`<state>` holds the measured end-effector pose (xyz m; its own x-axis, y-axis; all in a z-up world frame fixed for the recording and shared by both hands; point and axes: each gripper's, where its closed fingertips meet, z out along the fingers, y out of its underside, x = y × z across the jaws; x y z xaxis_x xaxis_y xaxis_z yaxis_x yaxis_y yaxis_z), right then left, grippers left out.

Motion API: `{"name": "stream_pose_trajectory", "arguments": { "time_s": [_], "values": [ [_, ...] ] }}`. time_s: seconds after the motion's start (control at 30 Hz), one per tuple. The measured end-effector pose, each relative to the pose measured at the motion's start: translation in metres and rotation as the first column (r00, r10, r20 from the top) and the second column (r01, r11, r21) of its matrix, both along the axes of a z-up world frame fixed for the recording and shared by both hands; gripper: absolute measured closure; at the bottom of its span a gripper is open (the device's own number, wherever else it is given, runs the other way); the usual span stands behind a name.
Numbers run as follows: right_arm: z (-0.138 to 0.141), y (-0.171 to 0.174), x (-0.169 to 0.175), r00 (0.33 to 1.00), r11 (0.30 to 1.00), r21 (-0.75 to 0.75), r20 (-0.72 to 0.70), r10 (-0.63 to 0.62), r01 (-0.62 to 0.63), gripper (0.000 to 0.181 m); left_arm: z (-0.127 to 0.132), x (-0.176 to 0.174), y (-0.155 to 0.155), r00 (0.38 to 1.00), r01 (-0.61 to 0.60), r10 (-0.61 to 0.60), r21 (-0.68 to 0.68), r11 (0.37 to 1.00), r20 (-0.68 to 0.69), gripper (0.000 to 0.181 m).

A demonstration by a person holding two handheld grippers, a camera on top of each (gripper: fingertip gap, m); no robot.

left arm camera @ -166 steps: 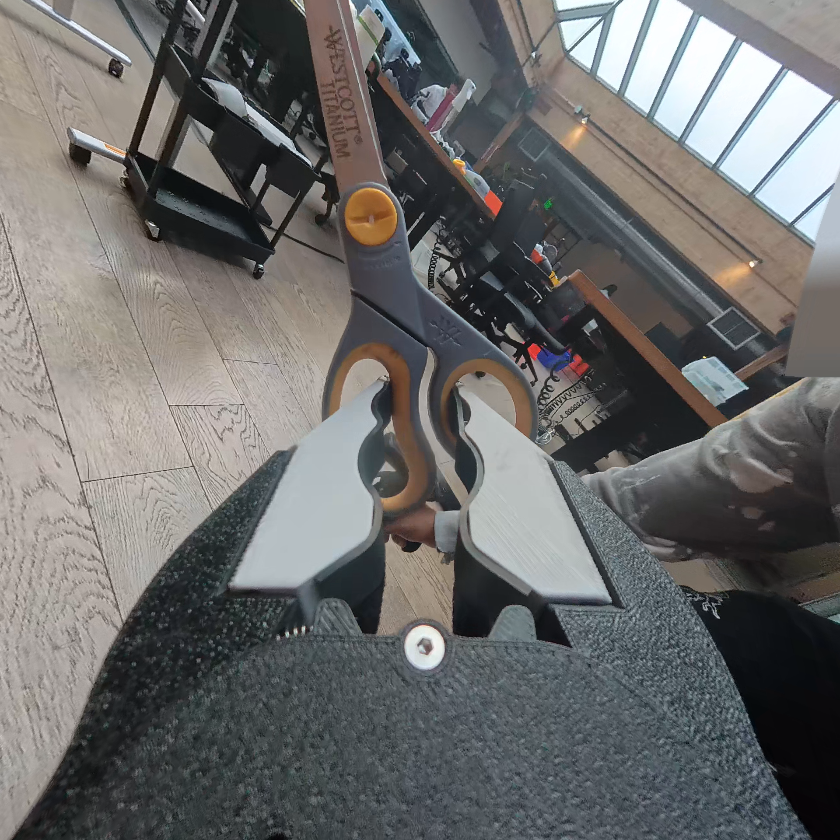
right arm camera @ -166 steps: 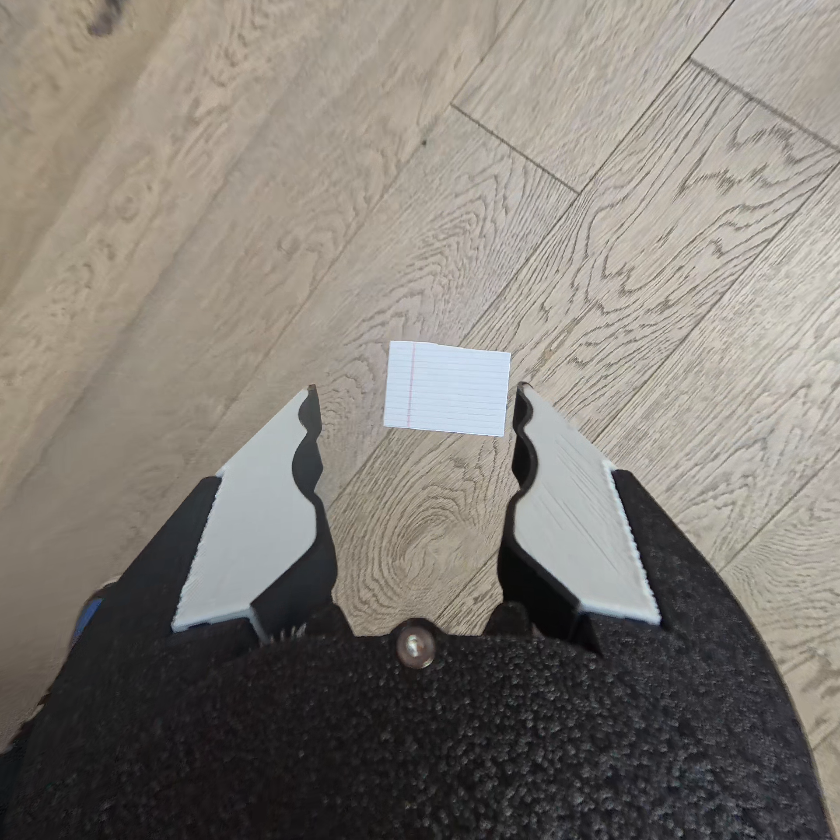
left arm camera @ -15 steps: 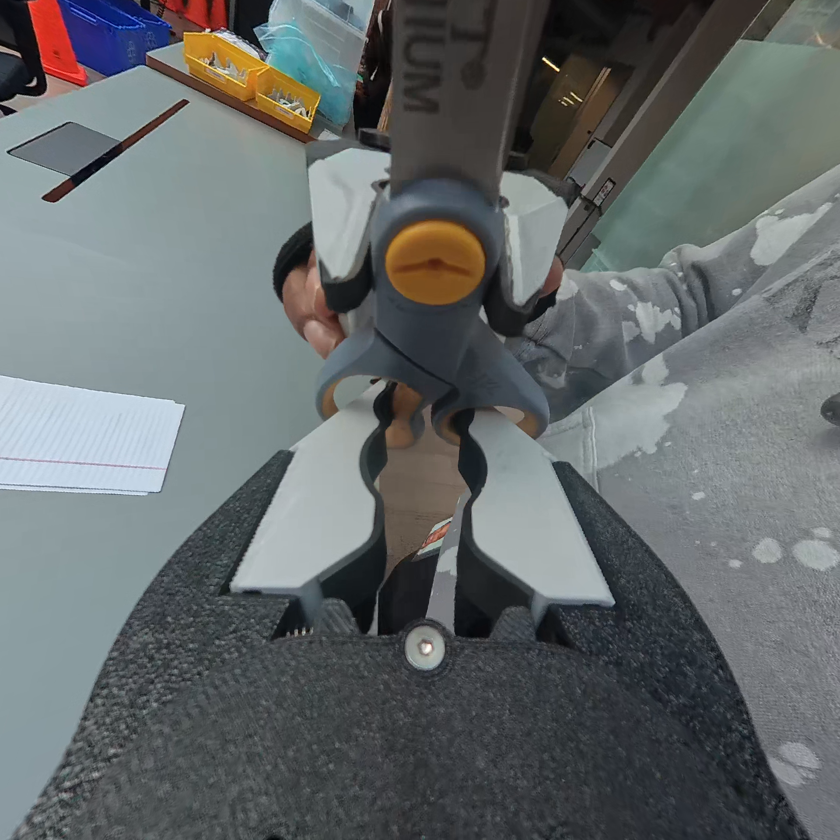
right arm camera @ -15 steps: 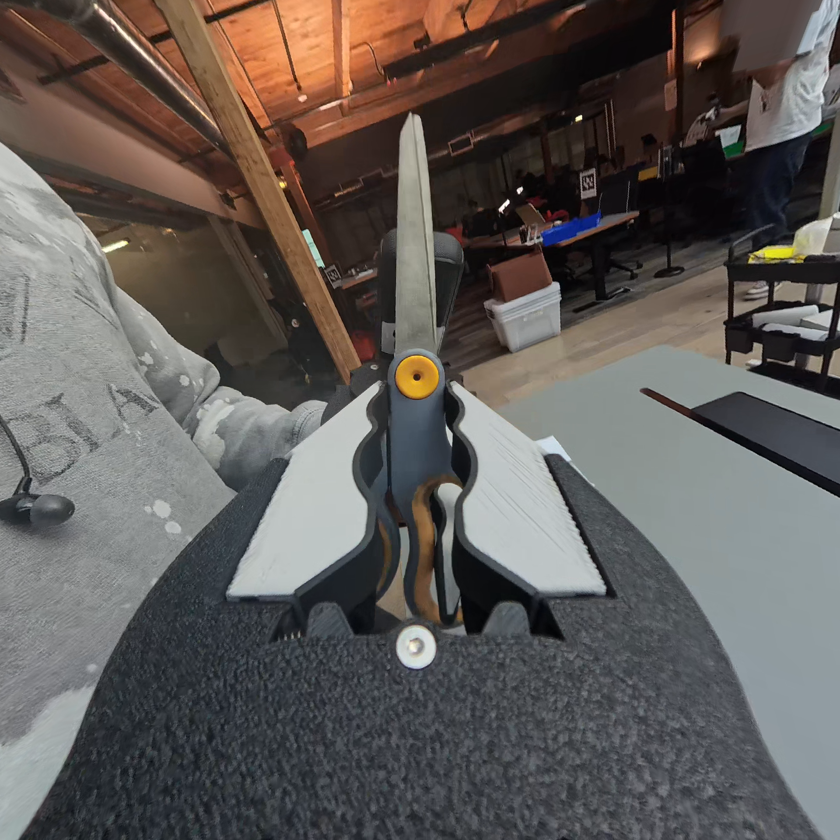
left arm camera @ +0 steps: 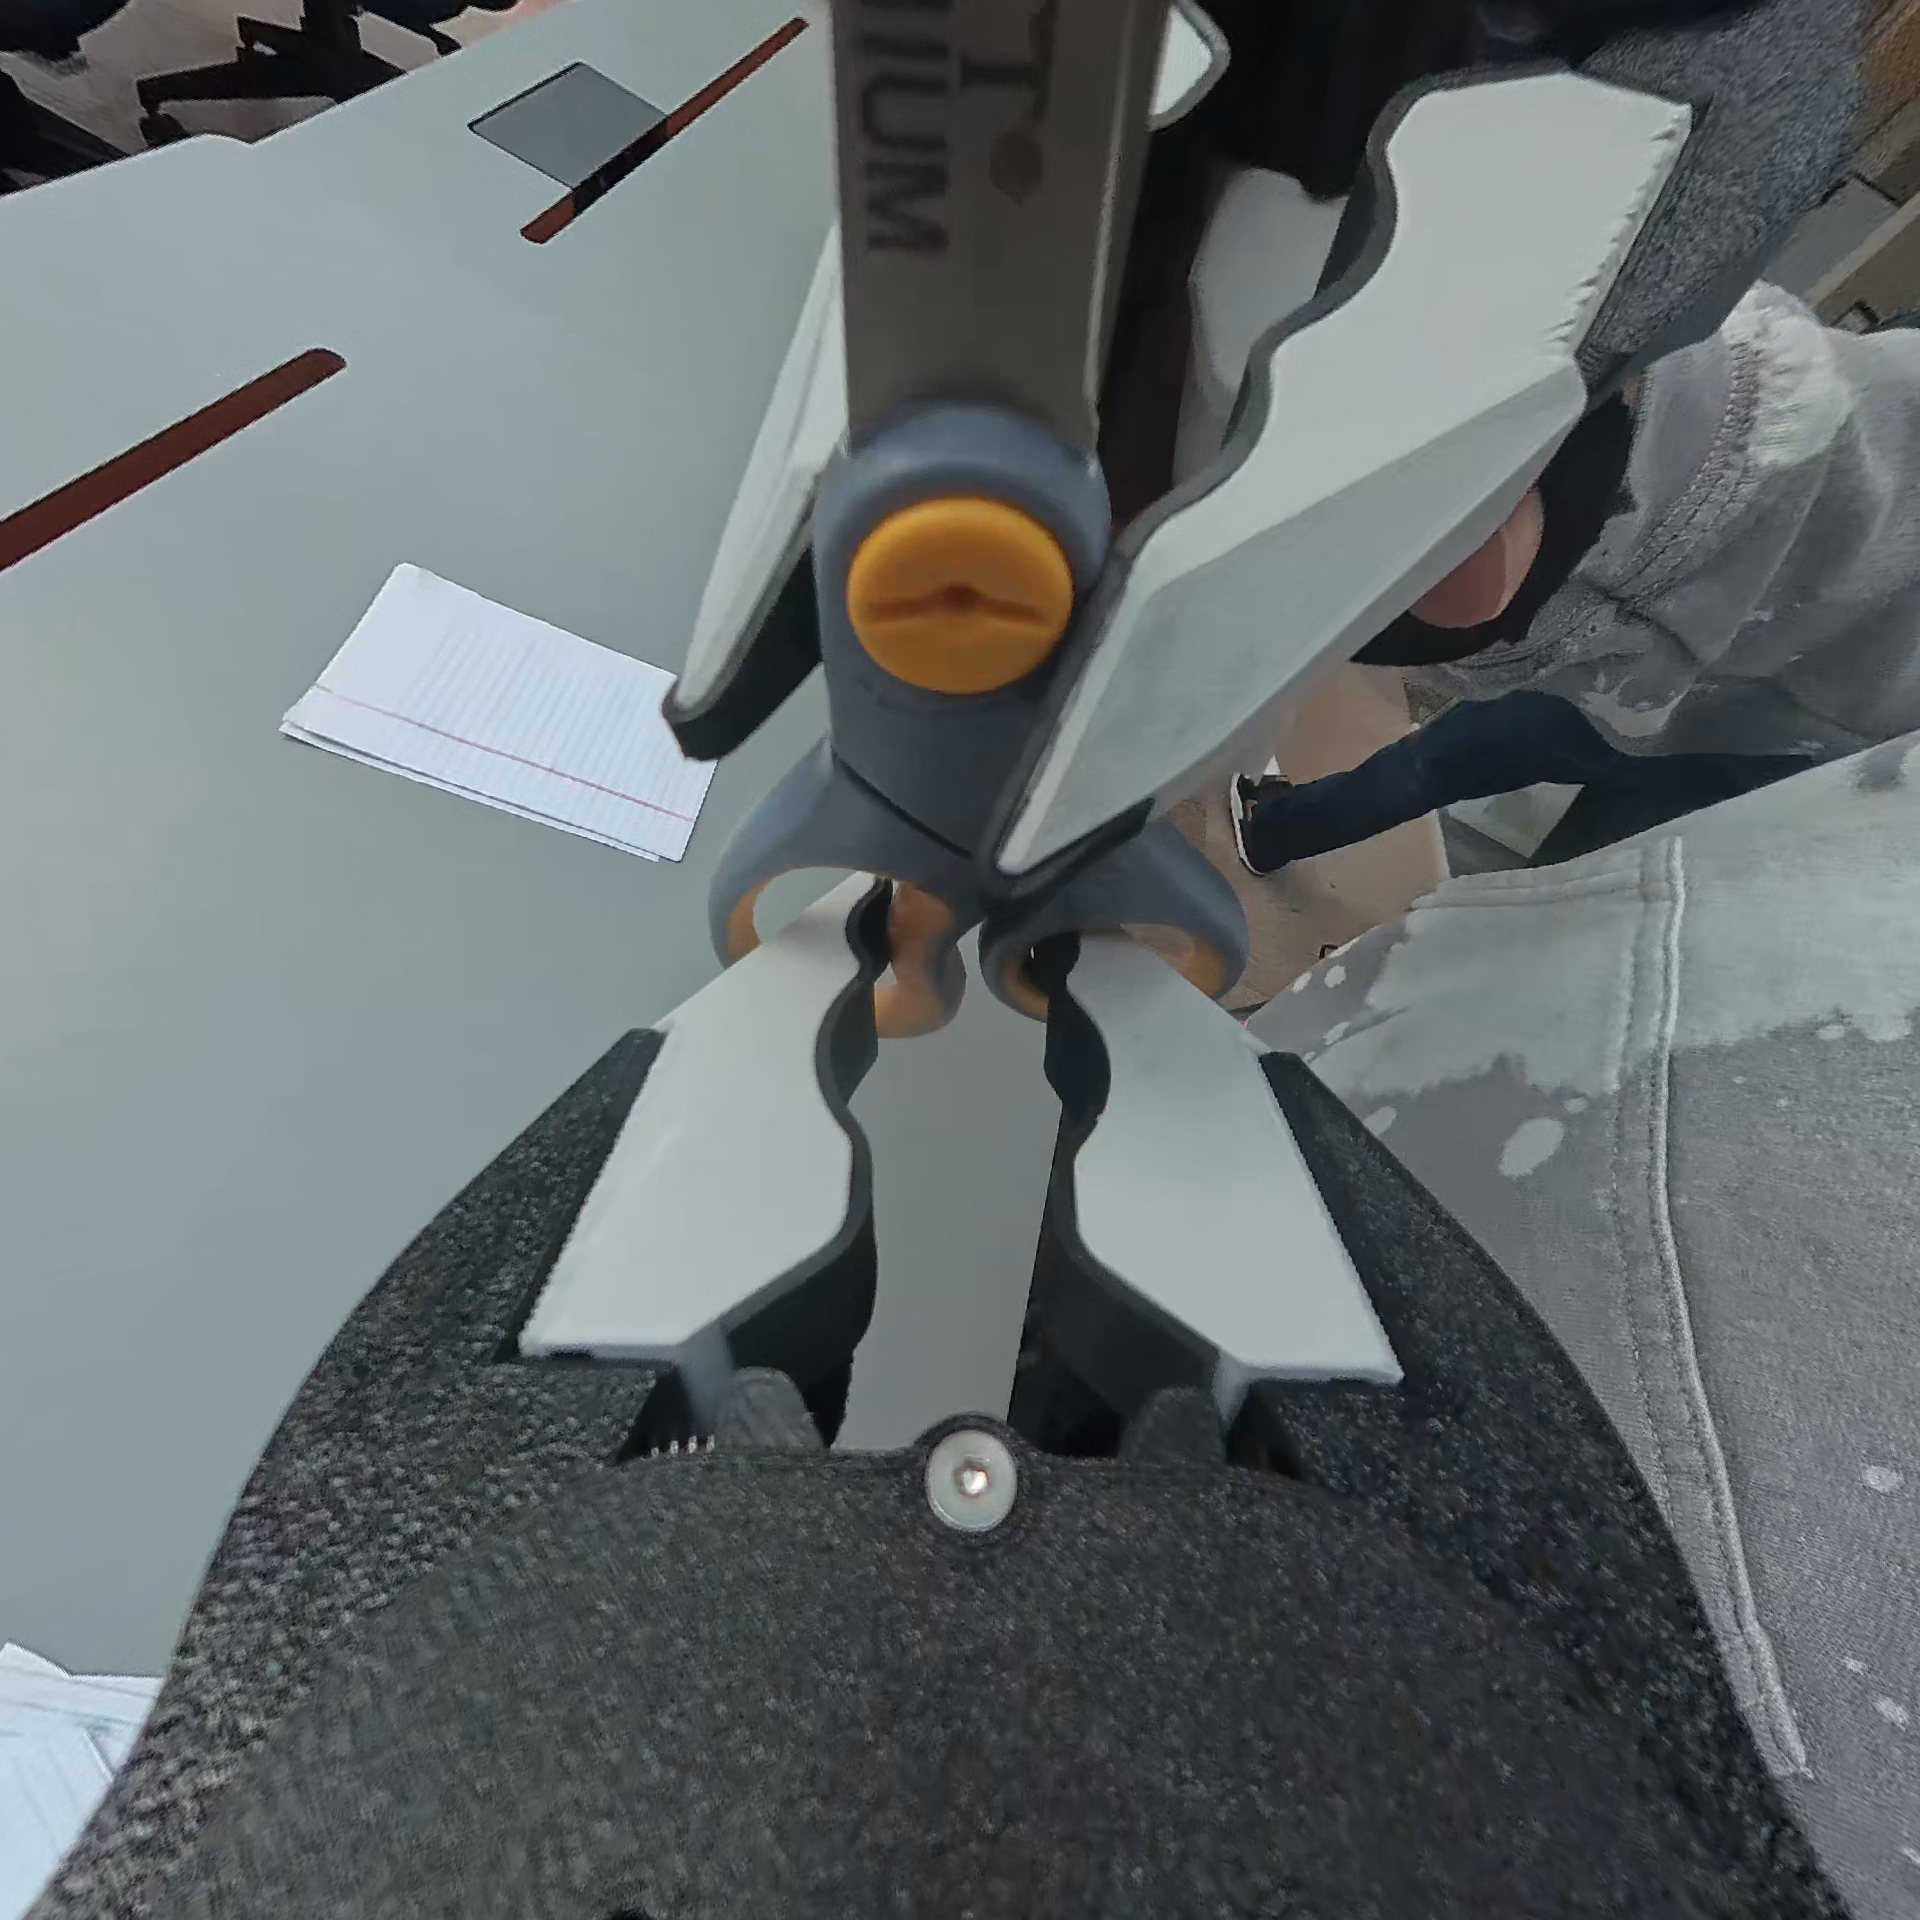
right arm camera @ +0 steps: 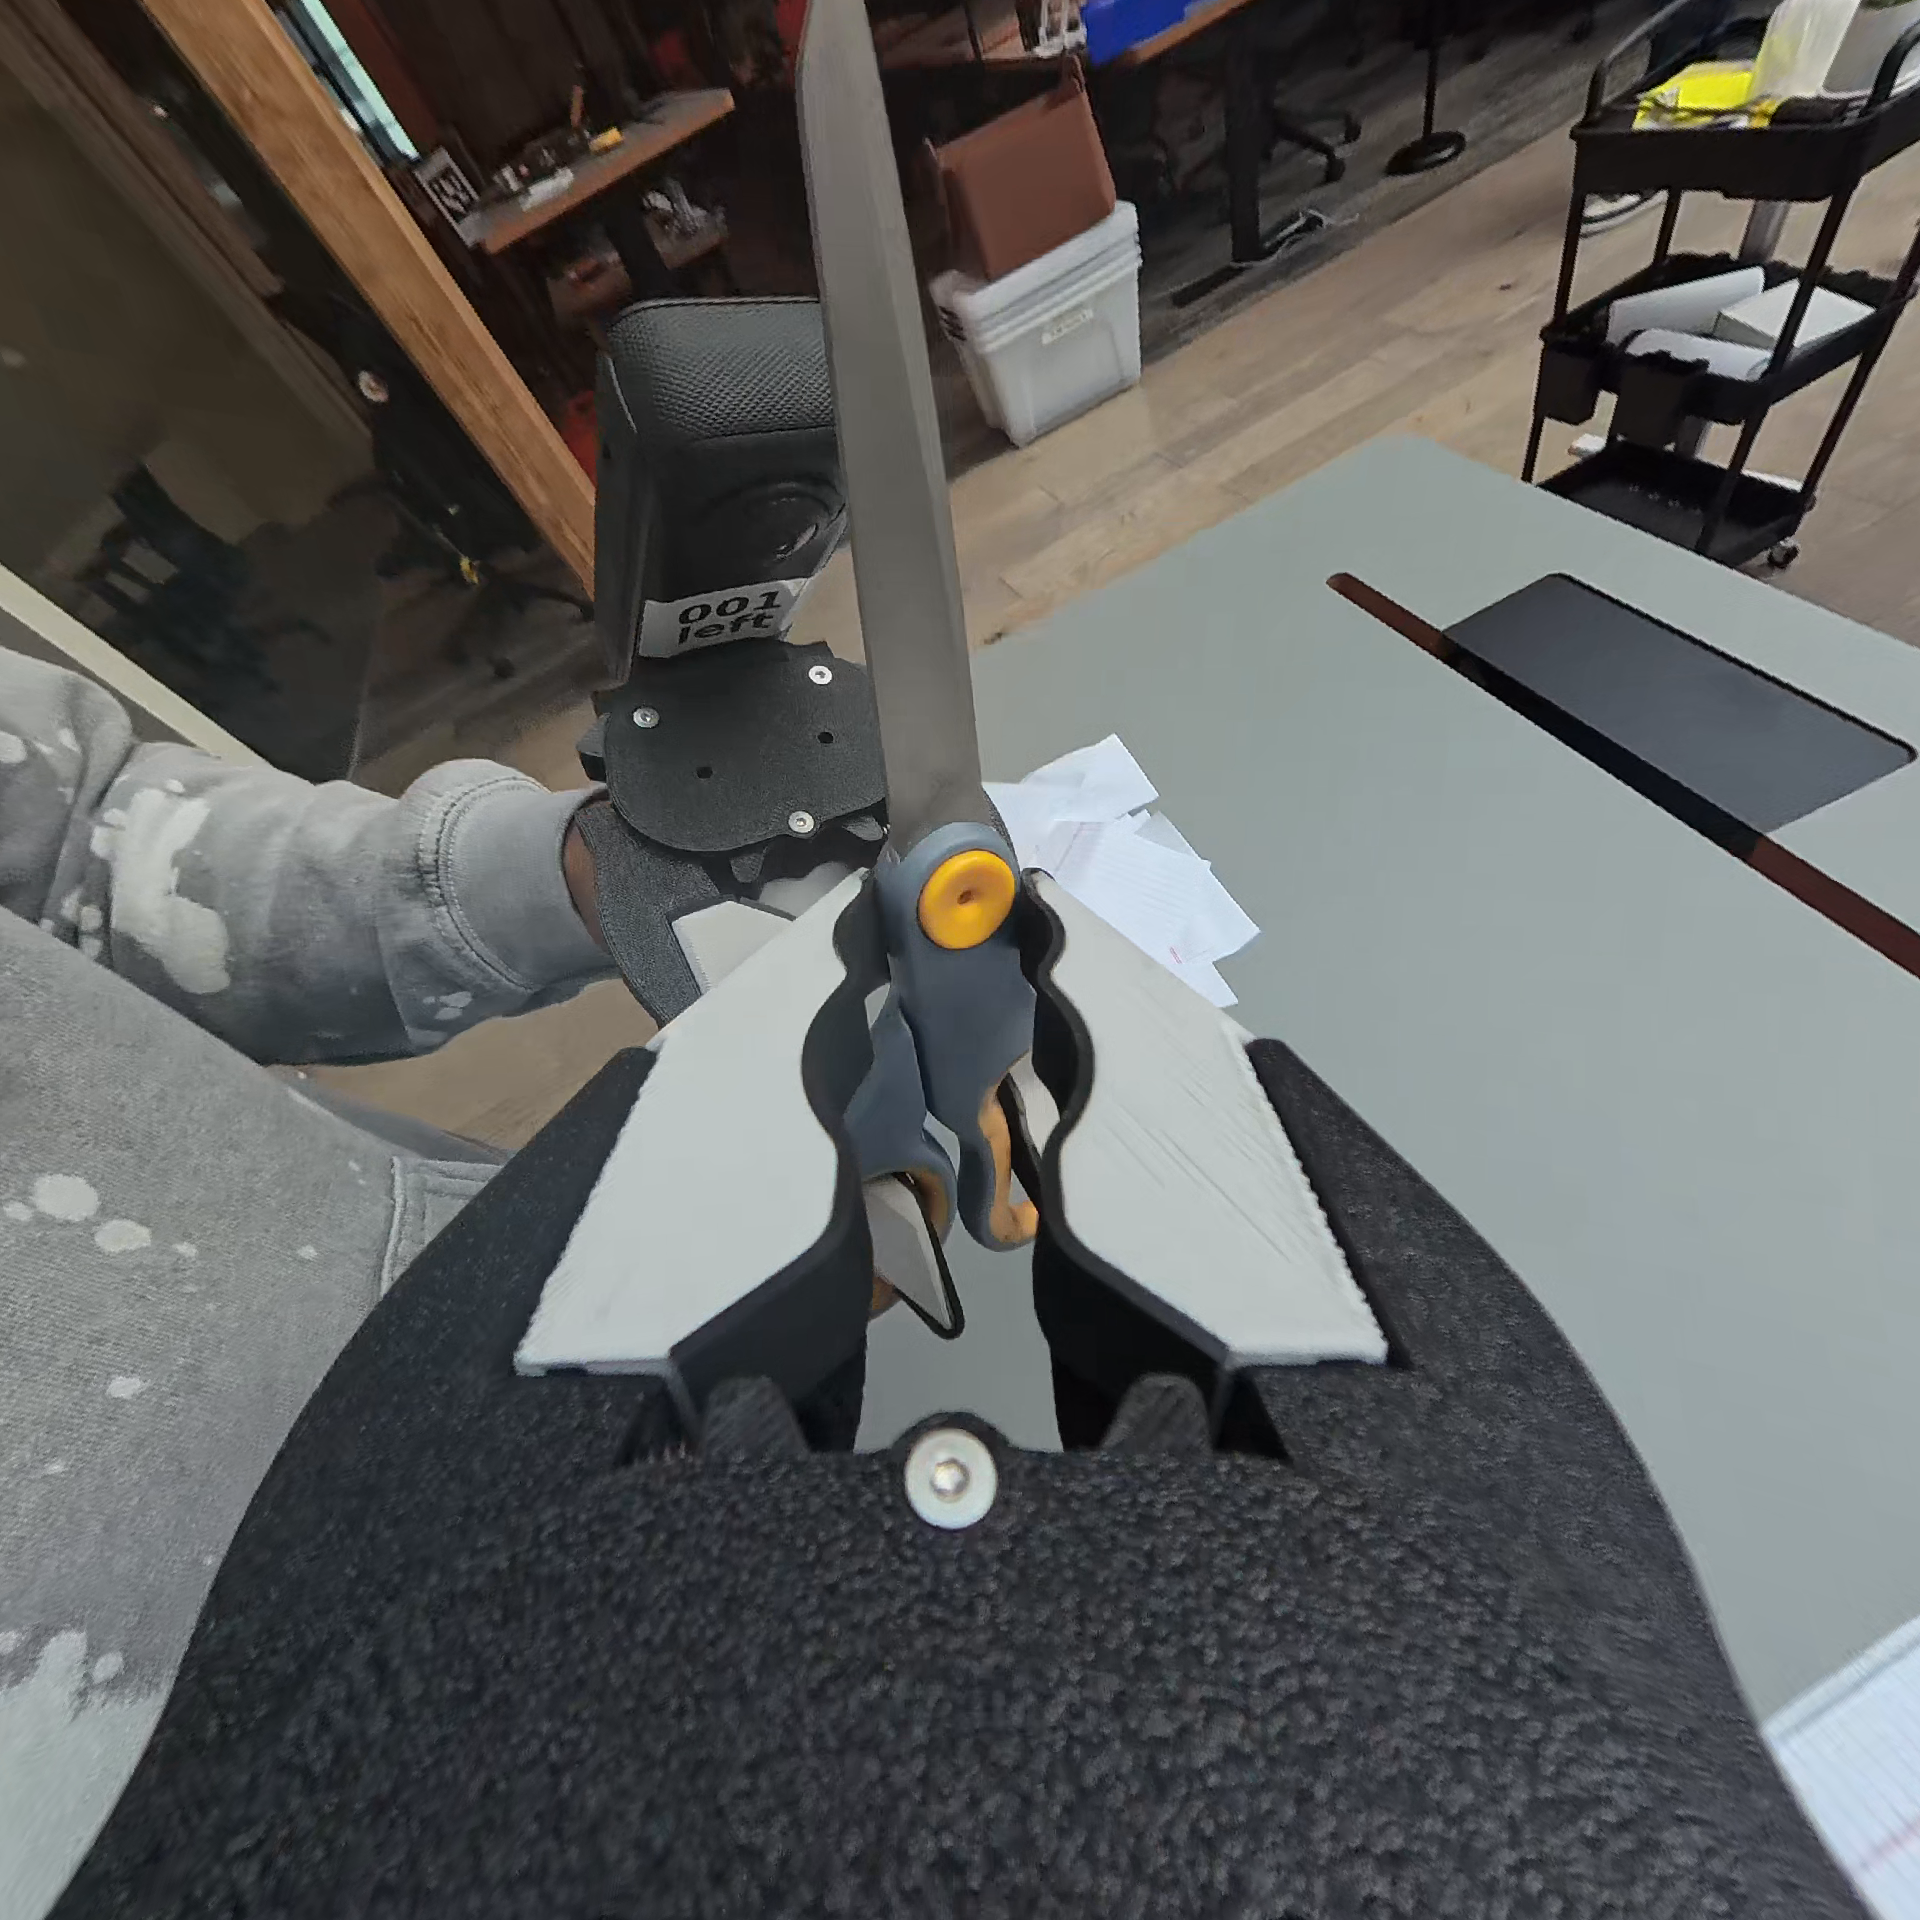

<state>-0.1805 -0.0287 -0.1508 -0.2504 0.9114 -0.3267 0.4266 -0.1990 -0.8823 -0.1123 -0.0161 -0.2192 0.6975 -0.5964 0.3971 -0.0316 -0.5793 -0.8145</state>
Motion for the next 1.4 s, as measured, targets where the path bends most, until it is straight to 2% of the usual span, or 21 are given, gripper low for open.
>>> {"name": "stream_pose_trajectory", "arguments": {
  "time_s": [0.13, 0.23, 0.37, 0.43, 0.53, 0.67, 0.7, 0.77, 0.8, 0.83, 0.87, 0.9, 1.1, 1.17, 1.27, 1.4],
  "values": [
    [0.011, -0.002, -0.007, 0.983, 0.995, -0.069, -0.176, 0.053, -0.066, 0.157, 0.01, -0.003, 0.005, 0.998, -0.049, 0.048, 0.03, 0.998, 0.026, 0.152],
    [0.017, 0.01, -0.008, 0.966, 0.987, -0.145, -0.258, 0.032, -0.071, 0.157, 0.013, -0.005, 0.014, 0.994, -0.103, 0.102, 0.023, 0.994, 0.023, 0.146],
    [0.016, 0.014, 0.002, 0.954, 0.988, -0.101, -0.287, 0.082, -0.116, 0.157, 0.007, 0.004, 0.026, 0.989, -0.132, 0.133, 0.034, 0.991, -0.059, 0.152],
    [0.017, 0.02, 0.015, 0.946, 0.98, -0.135, -0.309, 0.099, -0.147, 0.157, 0.005, 0.012, 0.033, 0.987, -0.132, 0.136, 0.053, 0.99, -0.086, 0.16],
    [0.013, 0.03, 0.037, 0.947, 0.969, -0.155, -0.287, 0.142, -0.192, 0.157, 0.0, 0.028, 0.04, 0.982, -0.13, 0.135, 0.043, 0.991, -0.132, 0.161],
    [0.012, 0.041, 0.06, 0.958, 0.972, -0.126, -0.237, 0.163, -0.197, 0.156, 0.0, 0.047, 0.051, 0.979, -0.151, 0.155, 0.037, 0.988, -0.13, 0.163],
    [0.011, 0.046, 0.065, 0.961, 0.975, -0.109, -0.219, 0.167, -0.194, 0.153, -0.002, 0.05, 0.054, 0.976, -0.159, 0.163, 0.036, 0.987, -0.147, 0.163],
    [0.01, 0.055, 0.076, 0.969, 0.975, -0.088, -0.16, 0.186, -0.202, 0.131, -0.005, 0.054, 0.058, 0.962, -0.184, 0.188, 0.039, 0.982, -0.196, 0.163],
    [0.007, 0.056, 0.083, 0.969, 0.971, -0.069, -0.119, 0.218, -0.227, 0.13, -0.005, 0.057, 0.059, 0.959, -0.195, 0.198, 0.036, 0.98, -0.202, 0.163],
    [0.005, 0.056, 0.089, 0.965, 0.968, -0.035, -0.094, 0.245, -0.249, 0.139, -0.005, 0.061, 0.06, 0.957, -0.205, 0.207, 0.028, 0.978, -0.203, 0.162],
    [0.004, 0.057, 0.093, 0.965, 0.968, -0.001, -0.081, 0.249, -0.25, 0.156, -0.007, 0.065, 0.06, 0.954, -0.214, 0.213, 0.018, 0.977, -0.212, 0.162],
    [0.002, 0.055, 0.097, 0.962, 0.965, 0.016, -0.072, 0.264, -0.263, 0.158, -0.01, 0.068, 0.061, 0.948, -0.224, 0.221, 0.011, 0.974, -0.228, 0.162],
    [0.008, 0.047, 0.108, 0.95, 0.955, -0.124, -0.195, 0.244, -0.271, 0.159, -0.005, 0.086, 0.059, 0.929, -0.327, 0.324, 0.014, 0.945, -0.176, 0.159],
    [0.013, 0.044, 0.11, 0.946, 0.947, -0.178, -0.237, 0.221, -0.266, 0.159, 0.001, 0.09, 0.059, 0.921, -0.36, 0.36, 0.03, 0.932, -0.148, 0.153],
    [0.014, 0.039, 0.11, 0.944, 0.947, -0.191, -0.258, 0.204, -0.257, 0.159, 0.0, 0.094, 0.061, 0.899, -0.409, 0.411, 0.04, 0.911, -0.153, 0.149],
    [0.009, 0.035, 0.115, 0.949, 0.955, -0.184, -0.259, 0.181, -0.232, 0.159, -0.004, 0.094, 0.065, 0.868, -0.469, 0.47, 0.049, 0.882, -0.158, 0.157]
  ]
}}
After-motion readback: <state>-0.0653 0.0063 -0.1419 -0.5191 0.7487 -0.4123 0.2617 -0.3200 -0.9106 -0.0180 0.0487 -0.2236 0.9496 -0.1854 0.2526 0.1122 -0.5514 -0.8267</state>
